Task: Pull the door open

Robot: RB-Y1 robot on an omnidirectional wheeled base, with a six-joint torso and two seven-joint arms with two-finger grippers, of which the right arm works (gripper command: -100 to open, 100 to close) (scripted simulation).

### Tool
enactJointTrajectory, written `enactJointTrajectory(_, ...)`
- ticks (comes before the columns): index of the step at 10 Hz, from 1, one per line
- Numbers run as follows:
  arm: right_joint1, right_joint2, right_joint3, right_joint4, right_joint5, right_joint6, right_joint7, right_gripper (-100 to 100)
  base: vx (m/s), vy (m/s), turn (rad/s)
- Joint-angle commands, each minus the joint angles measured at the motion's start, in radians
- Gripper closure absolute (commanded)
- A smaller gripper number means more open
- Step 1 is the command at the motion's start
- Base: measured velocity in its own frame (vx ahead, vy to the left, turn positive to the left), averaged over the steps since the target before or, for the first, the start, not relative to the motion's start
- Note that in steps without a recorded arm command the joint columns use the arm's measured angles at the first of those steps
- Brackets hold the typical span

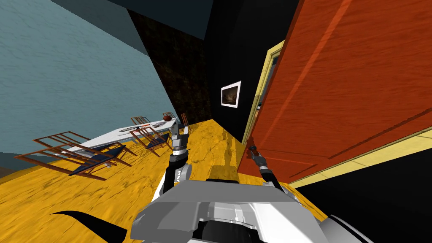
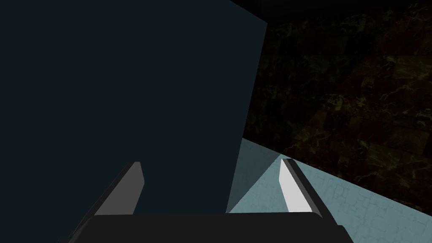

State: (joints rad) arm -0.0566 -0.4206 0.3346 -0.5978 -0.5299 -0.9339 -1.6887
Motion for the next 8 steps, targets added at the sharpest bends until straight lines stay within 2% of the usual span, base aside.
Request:
enactJointTrajectory(1,0.014,-0.016,0.015,-0.017,0.004,-0.009,-0.02,100,-0.207,-0.041,0.108)
enactJointTrajectory(2,0.01,-0.01,0.009,-0.008,0.003,-0.004,-0.012,100,-0.091,-0.015,0.018)
enactJointTrajectory(8,0.044,-0.062,0.079,-0.012,0.034,-0.071,-0.085,100,-0.16,-0.048,0.08)
